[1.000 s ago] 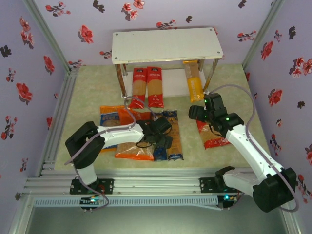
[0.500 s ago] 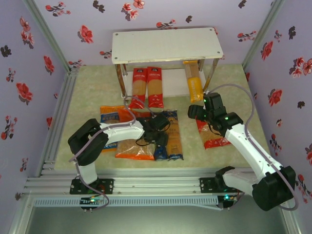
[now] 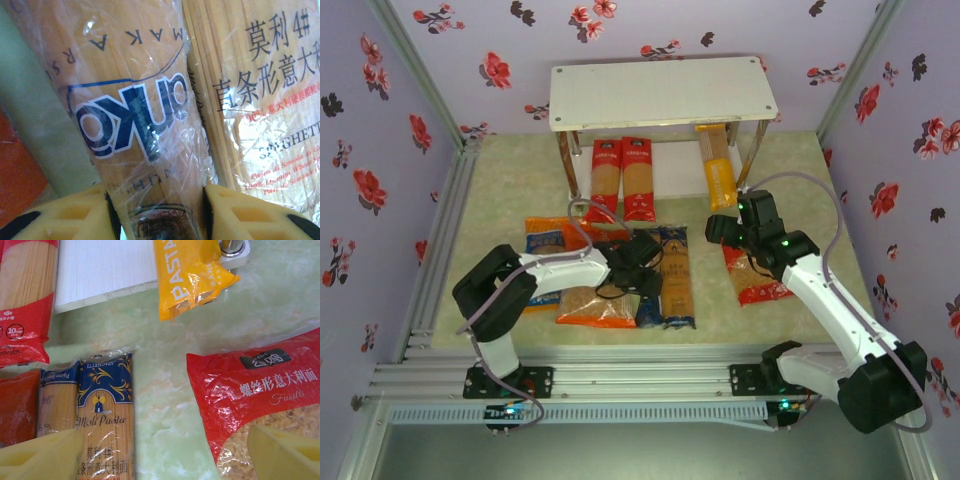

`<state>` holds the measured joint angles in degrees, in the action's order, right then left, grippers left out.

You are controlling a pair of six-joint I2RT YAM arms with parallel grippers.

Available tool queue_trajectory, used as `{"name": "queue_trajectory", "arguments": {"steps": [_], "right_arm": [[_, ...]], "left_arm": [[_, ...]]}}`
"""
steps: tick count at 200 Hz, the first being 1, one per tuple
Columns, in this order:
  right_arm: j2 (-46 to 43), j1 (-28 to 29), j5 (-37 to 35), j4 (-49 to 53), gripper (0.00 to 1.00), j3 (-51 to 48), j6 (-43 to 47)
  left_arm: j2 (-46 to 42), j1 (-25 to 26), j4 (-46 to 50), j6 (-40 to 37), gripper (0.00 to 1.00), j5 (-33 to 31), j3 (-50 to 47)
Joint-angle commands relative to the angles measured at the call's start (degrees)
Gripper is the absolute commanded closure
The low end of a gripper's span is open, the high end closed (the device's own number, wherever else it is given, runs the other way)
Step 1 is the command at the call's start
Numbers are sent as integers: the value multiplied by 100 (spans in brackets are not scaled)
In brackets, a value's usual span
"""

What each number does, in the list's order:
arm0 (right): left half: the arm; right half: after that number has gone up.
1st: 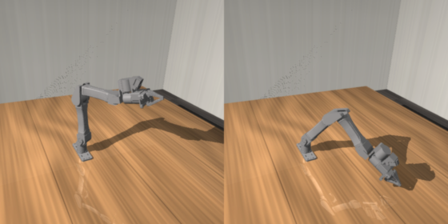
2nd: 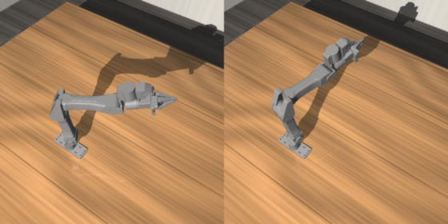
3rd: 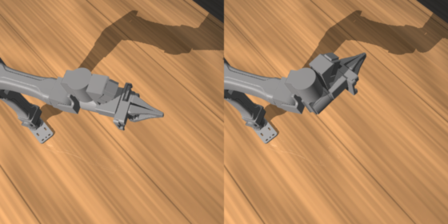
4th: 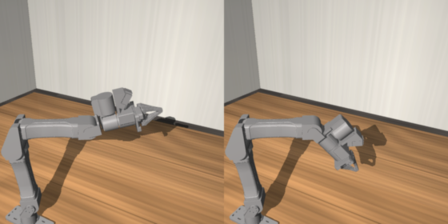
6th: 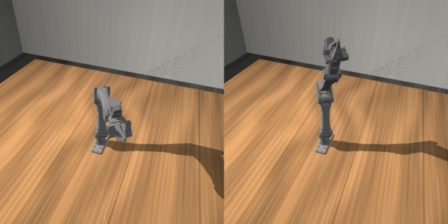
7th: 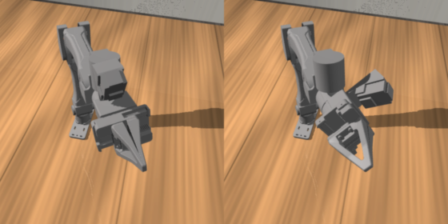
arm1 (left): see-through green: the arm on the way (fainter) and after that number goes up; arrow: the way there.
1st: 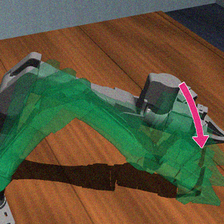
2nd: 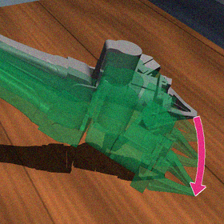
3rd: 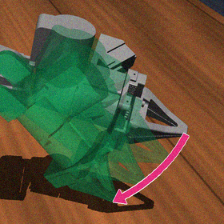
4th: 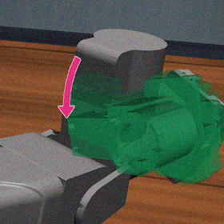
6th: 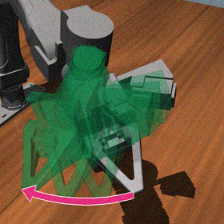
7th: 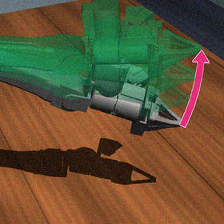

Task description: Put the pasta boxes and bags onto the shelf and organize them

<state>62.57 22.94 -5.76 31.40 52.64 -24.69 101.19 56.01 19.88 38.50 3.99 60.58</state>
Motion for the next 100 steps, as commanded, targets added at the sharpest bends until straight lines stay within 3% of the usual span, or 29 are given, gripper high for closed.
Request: {"name": "queue_trajectory", "arguments": {"steps": [1, 100], "right_arm": [[-84, 26, -39, 60, 14, 9, -97], [-22, 35, -149, 60, 15, 44, -212]], "left_arm": [[-31, 60, 410, -412, 100, 444, -252], [-1265, 98, -472, -882, 100, 639, -666]]}}
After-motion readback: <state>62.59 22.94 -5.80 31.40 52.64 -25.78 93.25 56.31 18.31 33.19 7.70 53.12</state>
